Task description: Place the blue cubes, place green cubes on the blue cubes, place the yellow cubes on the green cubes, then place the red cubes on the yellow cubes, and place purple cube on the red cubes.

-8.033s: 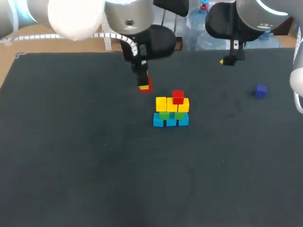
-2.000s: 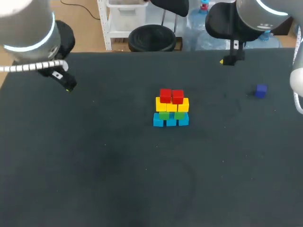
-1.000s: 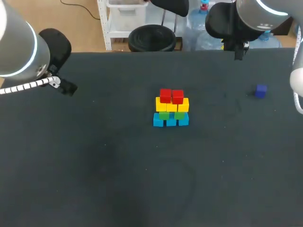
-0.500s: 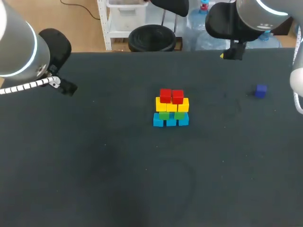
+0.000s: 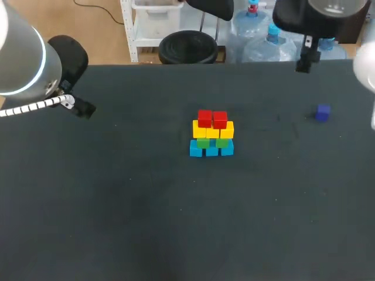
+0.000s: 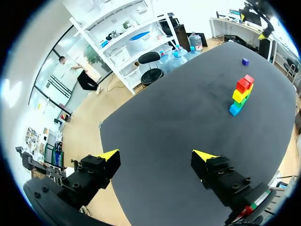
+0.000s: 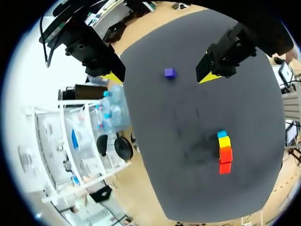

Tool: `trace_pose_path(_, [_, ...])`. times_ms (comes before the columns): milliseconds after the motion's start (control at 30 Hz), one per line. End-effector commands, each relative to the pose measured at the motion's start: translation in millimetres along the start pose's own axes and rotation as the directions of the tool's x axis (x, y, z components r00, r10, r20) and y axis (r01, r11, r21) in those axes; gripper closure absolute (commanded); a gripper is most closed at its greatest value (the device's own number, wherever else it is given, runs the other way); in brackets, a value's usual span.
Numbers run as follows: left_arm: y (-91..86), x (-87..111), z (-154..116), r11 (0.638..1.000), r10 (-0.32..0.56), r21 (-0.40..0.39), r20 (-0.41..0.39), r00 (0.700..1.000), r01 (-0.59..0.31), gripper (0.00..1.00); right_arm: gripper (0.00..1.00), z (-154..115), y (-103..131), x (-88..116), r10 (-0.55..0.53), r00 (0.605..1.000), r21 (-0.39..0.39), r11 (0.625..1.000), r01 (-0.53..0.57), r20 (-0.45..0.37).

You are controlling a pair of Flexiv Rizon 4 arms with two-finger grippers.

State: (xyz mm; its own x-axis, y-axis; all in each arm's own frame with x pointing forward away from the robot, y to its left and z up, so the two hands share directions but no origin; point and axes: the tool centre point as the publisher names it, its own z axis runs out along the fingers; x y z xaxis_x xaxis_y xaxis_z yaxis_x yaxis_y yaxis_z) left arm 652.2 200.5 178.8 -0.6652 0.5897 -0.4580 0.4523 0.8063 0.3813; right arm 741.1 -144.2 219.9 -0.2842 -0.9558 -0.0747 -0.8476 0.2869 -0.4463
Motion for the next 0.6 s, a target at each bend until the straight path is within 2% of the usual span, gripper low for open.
trace_pose_path(33, [0.2,0.7,0,1.000,-0.001,0.001,0.003,1.000,0.001,0.00,0.00,5,0,11,0.025,1.000,-0.011,1.000,-0.025,-0.007])
trace_pose_path(100, [0.2,0.7,0,1.000,-0.001,0.001,0.003,1.000,0.001,0.00,0.00,11,2,20,0.046,0.998,-0.007,0.999,-0.046,-0.050])
trace_pose_path(200, [0.2,0.7,0,1.000,-0.001,0.001,0.003,1.000,0.001,0.00,0.00,17,5,36,0.098,0.994,-0.004,0.995,-0.098,-0.058])
trace_pose_path(233, [0.2,0.7,0,1.000,-0.001,0.001,0.003,1.000,0.001,0.00,0.00,17,6,42,0.112,0.990,0.009,0.994,-0.111,-0.082])
trace_pose_path(300, [0.2,0.7,0,1.000,-0.001,0.001,0.003,1.000,0.001,0.00,0.00,17,6,54,0.152,0.986,0.027,0.988,-0.150,-0.072])
trace_pose_path(400, [0.2,0.7,0,1.000,-0.001,0.001,0.003,1.000,0.001,0.00,0.00,13,7,68,0.178,0.979,0.073,0.982,-0.172,-0.099])
trace_pose_path(500, [0.2,0.7,0,1.000,-0.001,0.001,0.003,1.000,0.001,0.00,0.00,16,13,78,0.191,0.977,0.084,0.979,-0.183,-0.099])
trace_pose_path(600, [0.2,0.7,0,1.000,-0.001,0.001,0.003,1.000,0.001,0.00,0.00,28,24,81,0.201,0.975,0.057,0.979,-0.196,-0.091])
